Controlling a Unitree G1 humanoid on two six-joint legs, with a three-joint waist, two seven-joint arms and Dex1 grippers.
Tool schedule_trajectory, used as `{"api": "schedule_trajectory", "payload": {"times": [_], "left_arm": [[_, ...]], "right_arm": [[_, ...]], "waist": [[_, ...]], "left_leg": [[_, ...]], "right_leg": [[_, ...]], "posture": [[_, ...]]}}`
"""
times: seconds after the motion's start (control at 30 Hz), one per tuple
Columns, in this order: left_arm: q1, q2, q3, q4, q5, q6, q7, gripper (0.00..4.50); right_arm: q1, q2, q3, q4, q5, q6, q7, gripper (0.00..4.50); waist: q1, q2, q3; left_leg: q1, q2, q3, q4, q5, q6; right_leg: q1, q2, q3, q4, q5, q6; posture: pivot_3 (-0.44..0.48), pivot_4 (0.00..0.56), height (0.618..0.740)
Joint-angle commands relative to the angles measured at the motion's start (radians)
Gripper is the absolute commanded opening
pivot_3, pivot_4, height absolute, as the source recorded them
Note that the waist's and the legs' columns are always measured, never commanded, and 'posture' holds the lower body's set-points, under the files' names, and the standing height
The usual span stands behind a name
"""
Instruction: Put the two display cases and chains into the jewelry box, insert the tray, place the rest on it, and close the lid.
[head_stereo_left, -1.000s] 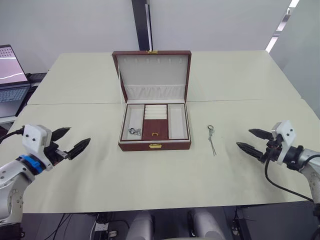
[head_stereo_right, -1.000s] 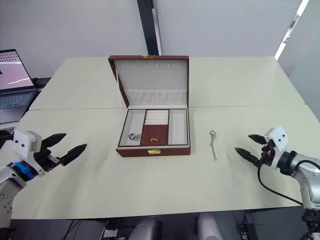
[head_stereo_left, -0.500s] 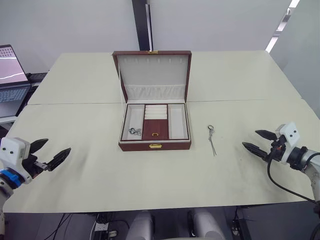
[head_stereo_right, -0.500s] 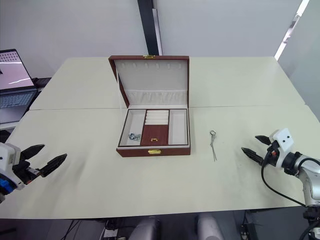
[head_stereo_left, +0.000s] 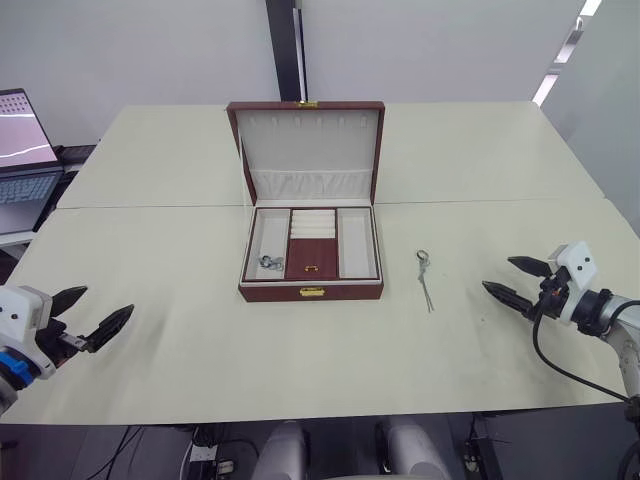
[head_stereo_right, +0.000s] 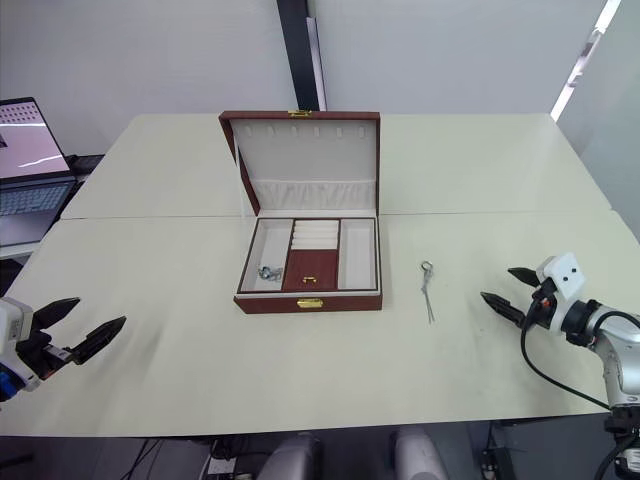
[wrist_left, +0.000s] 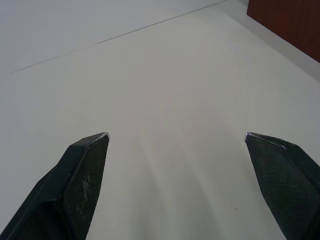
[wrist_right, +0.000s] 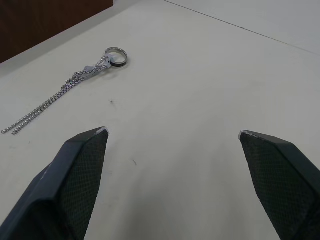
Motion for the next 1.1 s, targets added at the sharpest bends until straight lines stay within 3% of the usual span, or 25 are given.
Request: {"api": "schedule_trajectory", "payload": {"times": [0.03,0.23,0.5,0.7,1.1], "left_arm": [[0.021,-0.017,0.018,-0.065,-0.015,-0.019,-0.013,4.5],[0.065,-0.078,-0.028,-0.28,-0.038,0.02,0.002,4.5],[0.062,-0.148,-0.192,-0.532,-0.03,0.048,0.019,4.5],[0.019,-0.186,-0.356,-0.582,0.005,0.027,-0.007,4.5],[-0.055,-0.169,-0.496,-0.592,0.032,0.005,-0.07,4.5]], "right_arm": [[0.026,0.031,-0.047,-0.121,0.05,0.035,-0.063,4.44],[0.084,0.105,-0.061,-0.278,0.065,0.069,-0.177,4.44],[0.123,0.223,0.008,-0.428,0.038,0.099,-0.316,4.44],[0.171,0.327,0.101,-0.473,-0.036,0.073,-0.423,4.44],[0.156,0.383,0.213,-0.489,-0.153,0.136,-0.567,4.44]], "waist": [[0.0,0.0,0.0],[0.001,0.0,0.0],[0.001,0.0,0.0],[0.001,0.0,0.0],[0.0,0.0,0.0]], "left_leg": [[0.0,0.0,0.0,0.0,0.0,0.0],[0.0,0.001,-0.001,0.0,0.0,0.0],[0.0,0.001,-0.001,0.0,0.0,0.0],[0.0,0.0,0.0,0.0,0.0,0.0],[0.0,-0.001,0.0,0.0,0.0,0.0]], "right_leg": [[0.0,0.0,0.0,0.0,0.0,0.0],[0.0,-0.001,0.0,0.0,0.0,0.0],[0.001,0.0,0.0,0.0,0.0,0.0],[0.0,0.0,0.001,0.001,0.0,0.0],[0.0,0.001,0.0,0.001,0.0,0.0]], "posture": [[0.0,0.15,0.74],[0.0,0.15,0.74],[0.0,0.15,0.74],[0.0,0.15,0.74],[0.0,0.15,0.74]]}}
